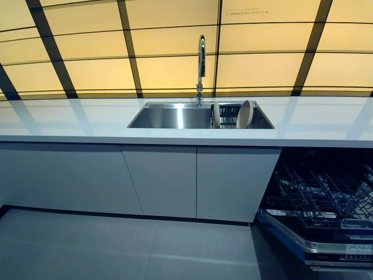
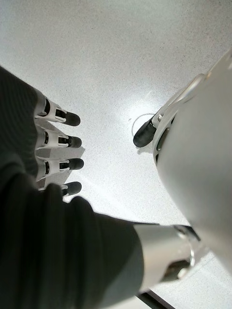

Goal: Take plates into dishwasher

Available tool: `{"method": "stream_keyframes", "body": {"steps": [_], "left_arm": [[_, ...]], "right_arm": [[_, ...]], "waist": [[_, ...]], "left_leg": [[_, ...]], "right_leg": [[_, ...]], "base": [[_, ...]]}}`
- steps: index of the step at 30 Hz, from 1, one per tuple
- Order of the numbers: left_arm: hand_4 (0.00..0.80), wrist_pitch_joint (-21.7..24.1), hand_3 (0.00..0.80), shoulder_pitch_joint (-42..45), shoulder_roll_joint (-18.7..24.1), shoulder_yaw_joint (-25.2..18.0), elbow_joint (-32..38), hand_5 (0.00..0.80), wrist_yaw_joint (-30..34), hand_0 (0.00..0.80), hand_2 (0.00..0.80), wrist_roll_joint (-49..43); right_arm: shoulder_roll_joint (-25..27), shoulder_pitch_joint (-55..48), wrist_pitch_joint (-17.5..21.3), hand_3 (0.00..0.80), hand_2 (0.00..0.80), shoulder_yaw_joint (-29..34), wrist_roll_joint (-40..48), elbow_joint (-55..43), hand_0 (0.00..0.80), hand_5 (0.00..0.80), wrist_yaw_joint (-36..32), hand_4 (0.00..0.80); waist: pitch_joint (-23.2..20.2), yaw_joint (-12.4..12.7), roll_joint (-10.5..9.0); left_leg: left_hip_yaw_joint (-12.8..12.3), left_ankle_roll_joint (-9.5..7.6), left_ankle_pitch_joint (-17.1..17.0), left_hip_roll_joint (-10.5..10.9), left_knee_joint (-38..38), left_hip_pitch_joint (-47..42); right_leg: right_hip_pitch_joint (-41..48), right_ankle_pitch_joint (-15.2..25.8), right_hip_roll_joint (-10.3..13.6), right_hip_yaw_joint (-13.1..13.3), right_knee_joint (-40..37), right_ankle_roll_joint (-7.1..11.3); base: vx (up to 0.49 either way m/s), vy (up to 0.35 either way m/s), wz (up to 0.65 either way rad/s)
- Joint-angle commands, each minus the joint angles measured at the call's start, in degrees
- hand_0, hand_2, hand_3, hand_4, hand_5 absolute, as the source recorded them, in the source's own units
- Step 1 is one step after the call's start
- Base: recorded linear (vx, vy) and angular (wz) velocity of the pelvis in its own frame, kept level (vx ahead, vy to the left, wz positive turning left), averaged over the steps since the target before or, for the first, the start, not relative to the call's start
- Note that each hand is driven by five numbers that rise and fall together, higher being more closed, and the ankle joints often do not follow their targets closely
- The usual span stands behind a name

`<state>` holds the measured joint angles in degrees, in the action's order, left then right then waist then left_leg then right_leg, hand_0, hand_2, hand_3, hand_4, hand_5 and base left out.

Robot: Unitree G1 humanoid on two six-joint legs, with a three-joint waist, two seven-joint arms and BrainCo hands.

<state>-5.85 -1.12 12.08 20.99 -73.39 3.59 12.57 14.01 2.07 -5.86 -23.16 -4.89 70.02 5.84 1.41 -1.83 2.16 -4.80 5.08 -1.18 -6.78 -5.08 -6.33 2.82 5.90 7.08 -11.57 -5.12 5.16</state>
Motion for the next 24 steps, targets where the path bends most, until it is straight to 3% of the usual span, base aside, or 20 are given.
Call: {"method": "stream_keyframes", "body": {"steps": [1, 15, 24], "left_arm": [[0.000, 0.78, 0.000, -3.27, -1.77, -0.35, -1.98, 0.000, 0.41, 0.000, 0.000, -0.34], [0.000, 0.91, 0.000, -3.80, -1.66, 0.06, -1.98, 0.000, 0.30, 0.000, 0.000, -0.81], [0.000, 1.05, 0.000, -3.53, -1.34, -0.92, -2.42, 0.000, -0.30, 0.000, 0.000, 0.52]], "right_arm": [[-2.63, 2.86, 0.22, 0.000, 0.000, -1.48, -0.75, 3.91, 0.000, 0.000, -0.25, 0.000], [-2.40, 3.82, 0.03, 0.000, 0.000, -2.16, -0.26, 3.68, 0.000, 0.000, -0.09, 0.000], [-2.62, 3.38, -0.26, 0.000, 0.000, -1.52, -0.20, 3.70, 0.000, 0.000, -0.36, 0.000]], "waist": [[2.65, 1.53, -3.50], [3.94, 1.73, -3.45], [3.85, 1.68, -3.65]], "left_leg": [[-0.83, -4.49, 0.28, 5.19, 0.08, 0.22], [-0.72, -4.93, 0.19, 5.33, 0.08, 0.63], [0.75, -5.75, 0.31, 5.93, 0.08, 0.60]], "right_leg": [[3.01, -1.95, -1.46, 1.67, 0.91, -0.12], [2.09, -2.01, -1.16, 2.02, 1.81, -0.13], [1.42, -3.30, -1.43, 3.48, 4.04, -0.42]], "base": [[0.000, 0.000, 0.00], [0.000, 0.000, 0.00], [0.025, 0.002, 0.00]]}}
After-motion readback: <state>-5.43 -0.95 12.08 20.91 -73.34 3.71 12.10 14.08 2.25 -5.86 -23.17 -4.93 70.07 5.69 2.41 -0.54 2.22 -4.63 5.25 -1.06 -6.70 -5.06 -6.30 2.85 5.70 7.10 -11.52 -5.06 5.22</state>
